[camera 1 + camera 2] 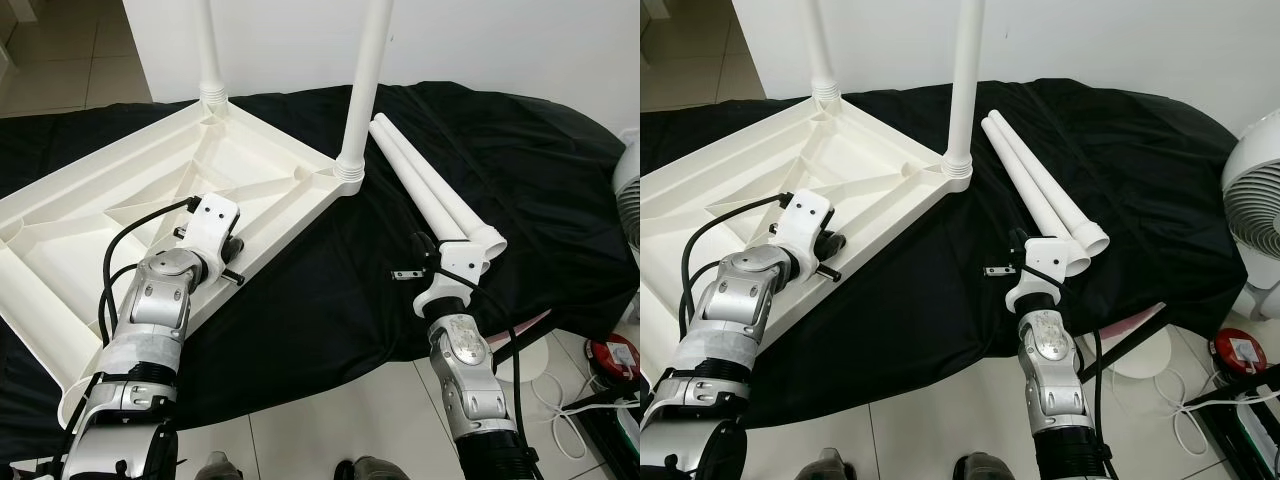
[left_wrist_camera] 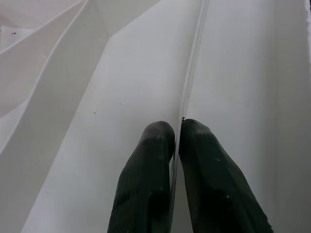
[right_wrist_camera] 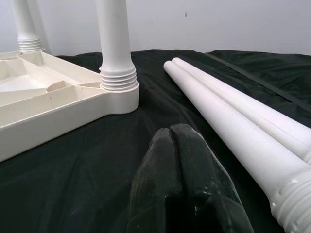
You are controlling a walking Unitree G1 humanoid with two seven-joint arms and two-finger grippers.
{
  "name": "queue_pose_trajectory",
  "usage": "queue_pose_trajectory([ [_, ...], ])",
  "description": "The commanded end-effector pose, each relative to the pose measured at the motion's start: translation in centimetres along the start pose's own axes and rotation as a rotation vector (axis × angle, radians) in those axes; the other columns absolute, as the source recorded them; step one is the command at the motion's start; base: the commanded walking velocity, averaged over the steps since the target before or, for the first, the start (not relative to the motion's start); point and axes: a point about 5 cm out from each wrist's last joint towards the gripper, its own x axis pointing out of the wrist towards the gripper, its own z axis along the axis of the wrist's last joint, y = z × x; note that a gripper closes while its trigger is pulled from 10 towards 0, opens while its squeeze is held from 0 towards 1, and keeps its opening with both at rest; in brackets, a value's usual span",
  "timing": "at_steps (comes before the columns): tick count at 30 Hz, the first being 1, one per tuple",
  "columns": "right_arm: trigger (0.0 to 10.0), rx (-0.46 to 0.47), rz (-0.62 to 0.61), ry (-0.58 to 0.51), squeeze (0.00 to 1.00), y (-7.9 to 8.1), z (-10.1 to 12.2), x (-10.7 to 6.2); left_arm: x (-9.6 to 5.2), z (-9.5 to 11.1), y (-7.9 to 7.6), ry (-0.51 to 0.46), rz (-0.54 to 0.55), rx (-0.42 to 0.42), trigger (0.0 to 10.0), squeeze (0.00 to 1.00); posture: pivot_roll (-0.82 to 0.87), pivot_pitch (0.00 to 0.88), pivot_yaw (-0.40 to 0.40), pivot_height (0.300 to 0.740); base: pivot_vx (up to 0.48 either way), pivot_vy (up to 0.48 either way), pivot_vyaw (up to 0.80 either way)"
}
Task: Building children table
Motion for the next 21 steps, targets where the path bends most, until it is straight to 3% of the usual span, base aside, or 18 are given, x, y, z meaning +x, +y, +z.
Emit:
queue_pose_trajectory([
  [1, 10.0, -0.004, -0.006, 0.003, 0.00, -0.1, -0.1, 0.0, -0.2, -0.9, 0.7, 0.038, 0.206, -0.007, 0.0, 0.00, 0.02, 0.000, -0.022, 0.740, 0.000, 0.000, 0.00],
  [11, 10.0, -0.006, -0.008, 0.003, 0.00, -0.1, -0.2, 0.1, -0.2, -0.5, -0.4, 0.015, 0.122, 0.022, 0.0, 0.00, 0.02, 0.000, -0.021, 0.740, 0.000, 0.000, 0.00],
  [12, 10.0, -0.006, -0.010, 0.003, 0.00, -0.1, -0.2, 0.1, -0.1, -0.1, -1.1, -0.007, 0.075, 0.012, 10.0, 0.00, 0.02, 0.000, -0.018, 0.740, 0.000, 0.000, 0.00],
  [13, 10.0, -0.007, -0.012, 0.004, 0.00, -0.2, -0.2, 0.1, -0.1, 0.4, -1.7, -0.033, 0.038, -0.015, 10.0, 1.00, 0.02, 0.000, -0.018, 0.740, 0.000, 0.000, 0.00],
  [19, 10.0, -0.008, -0.018, 0.003, 0.00, -0.2, -0.3, 0.1, -0.2, 2.1, -2.2, -0.118, -0.001, -0.033, 10.0, 1.00, 0.02, 0.000, -0.016, 0.740, 0.000, 0.000, 0.00],
  [20, 10.0, -0.008, -0.022, 0.002, 0.00, -0.3, -0.3, 0.1, -0.4, 3.1, -2.0, -0.173, 0.003, -0.045, 10.0, 0.00, 0.02, 0.000, -0.010, 0.740, 0.000, 0.000, 0.00],
  [21, 10.0, -0.008, -0.022, 0.002, 0.00, -0.3, -0.3, 0.1, -0.4, 3.1, -2.0, -0.173, 0.003, -0.045, 10.0, 0.00, 0.02, 0.000, -0.010, 0.740, 0.000, 0.000, 0.00],
])
